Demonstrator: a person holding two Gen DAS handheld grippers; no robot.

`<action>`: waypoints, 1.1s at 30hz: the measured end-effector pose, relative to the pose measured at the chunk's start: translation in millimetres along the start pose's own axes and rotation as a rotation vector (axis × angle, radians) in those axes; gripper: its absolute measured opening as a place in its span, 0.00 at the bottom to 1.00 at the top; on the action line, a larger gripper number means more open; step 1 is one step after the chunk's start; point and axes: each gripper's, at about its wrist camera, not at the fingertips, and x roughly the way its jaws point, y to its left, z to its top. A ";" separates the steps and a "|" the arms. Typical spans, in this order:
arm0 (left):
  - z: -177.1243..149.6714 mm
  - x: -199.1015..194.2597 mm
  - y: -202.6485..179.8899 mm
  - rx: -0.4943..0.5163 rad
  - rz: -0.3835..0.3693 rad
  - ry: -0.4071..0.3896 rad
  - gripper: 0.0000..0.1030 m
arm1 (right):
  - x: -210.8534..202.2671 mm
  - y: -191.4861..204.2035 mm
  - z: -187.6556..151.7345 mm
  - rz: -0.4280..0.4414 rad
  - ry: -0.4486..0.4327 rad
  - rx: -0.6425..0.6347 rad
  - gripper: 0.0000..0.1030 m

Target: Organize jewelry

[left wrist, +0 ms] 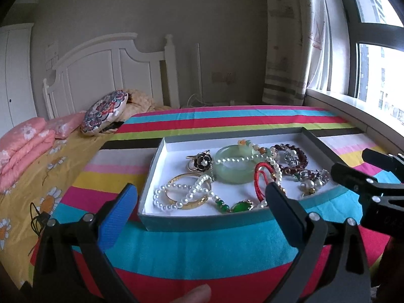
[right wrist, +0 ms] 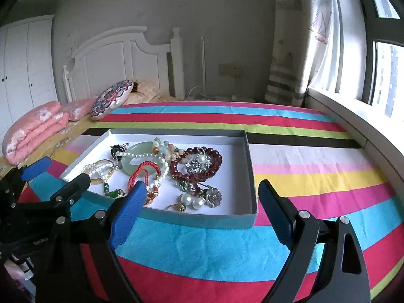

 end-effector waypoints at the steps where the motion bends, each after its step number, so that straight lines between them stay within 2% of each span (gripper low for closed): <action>1: -0.2 -0.6 0.3 -0.001 0.000 -0.001 0.98 | -0.1 -0.2 -0.1 0.001 0.000 0.000 0.84; 33: -1.3 1.6 9.0 -0.060 -0.028 0.003 0.98 | 7.3 -0.9 -5.4 0.016 0.038 0.019 0.84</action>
